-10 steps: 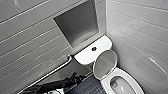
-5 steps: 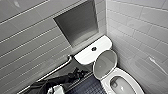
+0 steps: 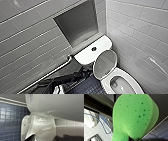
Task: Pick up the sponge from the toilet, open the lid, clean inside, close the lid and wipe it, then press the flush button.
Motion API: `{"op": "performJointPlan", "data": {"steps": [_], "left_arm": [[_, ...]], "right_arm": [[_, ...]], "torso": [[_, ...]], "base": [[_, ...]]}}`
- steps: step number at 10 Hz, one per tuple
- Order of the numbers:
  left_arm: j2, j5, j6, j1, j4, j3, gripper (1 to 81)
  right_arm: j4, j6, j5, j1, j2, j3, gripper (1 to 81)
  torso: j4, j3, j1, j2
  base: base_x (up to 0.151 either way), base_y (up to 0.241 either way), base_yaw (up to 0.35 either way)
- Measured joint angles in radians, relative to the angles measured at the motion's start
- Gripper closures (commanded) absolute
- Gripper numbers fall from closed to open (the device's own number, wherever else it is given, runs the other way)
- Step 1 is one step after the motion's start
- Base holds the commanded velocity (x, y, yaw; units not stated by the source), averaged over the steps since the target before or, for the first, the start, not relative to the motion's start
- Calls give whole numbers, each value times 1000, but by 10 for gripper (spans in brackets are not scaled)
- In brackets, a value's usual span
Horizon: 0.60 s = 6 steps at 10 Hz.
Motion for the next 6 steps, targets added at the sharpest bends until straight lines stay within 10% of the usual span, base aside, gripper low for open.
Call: {"op": "performJointPlan", "data": {"steps": [6], "left_arm": [[17, 9, 11, 5, 7, 91, 10]], "right_arm": [[0, 0, -6, 19, 18, -13, 811]], "torso": [[0, 0, 0, 0]], "base": [[0, 0, 0]]}}
